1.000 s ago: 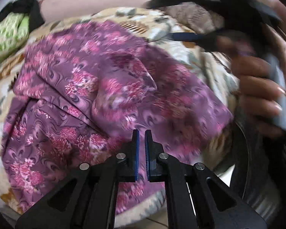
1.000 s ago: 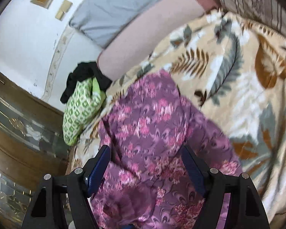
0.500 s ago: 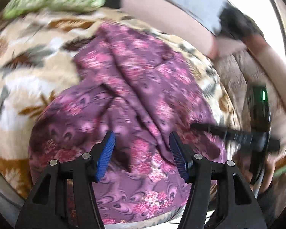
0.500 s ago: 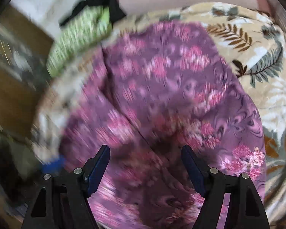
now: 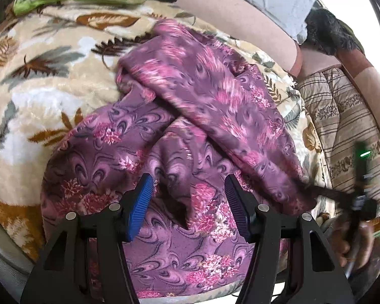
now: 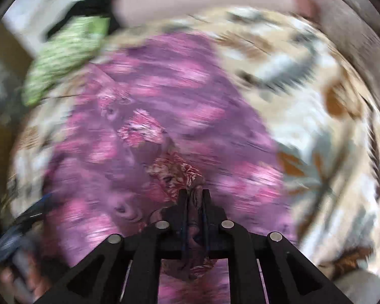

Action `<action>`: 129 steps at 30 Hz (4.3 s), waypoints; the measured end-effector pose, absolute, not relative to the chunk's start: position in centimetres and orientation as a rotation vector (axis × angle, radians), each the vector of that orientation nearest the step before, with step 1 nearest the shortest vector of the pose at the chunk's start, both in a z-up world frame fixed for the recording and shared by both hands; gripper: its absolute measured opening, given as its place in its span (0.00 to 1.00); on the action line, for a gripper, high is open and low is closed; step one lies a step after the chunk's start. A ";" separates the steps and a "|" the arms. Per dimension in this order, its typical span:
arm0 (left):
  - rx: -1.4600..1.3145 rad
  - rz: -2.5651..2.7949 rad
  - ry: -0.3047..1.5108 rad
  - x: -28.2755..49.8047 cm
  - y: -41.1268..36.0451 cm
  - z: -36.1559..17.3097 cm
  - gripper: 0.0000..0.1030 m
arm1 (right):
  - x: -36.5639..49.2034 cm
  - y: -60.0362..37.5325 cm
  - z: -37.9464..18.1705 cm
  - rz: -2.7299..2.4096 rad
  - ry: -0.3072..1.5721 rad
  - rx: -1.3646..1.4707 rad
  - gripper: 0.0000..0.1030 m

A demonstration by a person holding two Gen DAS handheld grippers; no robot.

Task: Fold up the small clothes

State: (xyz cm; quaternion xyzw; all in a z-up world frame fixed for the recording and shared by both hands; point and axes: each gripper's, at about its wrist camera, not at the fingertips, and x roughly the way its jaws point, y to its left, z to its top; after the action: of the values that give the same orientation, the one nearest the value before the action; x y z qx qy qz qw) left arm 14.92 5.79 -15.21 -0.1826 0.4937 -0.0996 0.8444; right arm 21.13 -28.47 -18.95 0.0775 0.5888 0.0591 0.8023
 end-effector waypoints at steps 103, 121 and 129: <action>-0.221 -0.105 1.027 52.3 12.3 -9.1 0.06 | 56.0 -31.6 -10.2 0.202 0.988 0.258 0.02; -0.181 0.041 0.938 42.5 16.9 -6.6 0.50 | 45.6 -34.2 -7.8 0.166 0.859 0.233 0.70; -0.260 0.035 0.885 20.0 12.4 -6.8 0.66 | 27.8 -33.6 -5.5 0.217 0.739 0.286 0.79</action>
State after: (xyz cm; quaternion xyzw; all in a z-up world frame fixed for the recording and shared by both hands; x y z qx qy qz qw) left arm 20.05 12.40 -6.79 -0.1254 0.4270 0.0167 0.8954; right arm 27.82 -33.58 -5.49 0.1390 0.3594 0.1057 0.9167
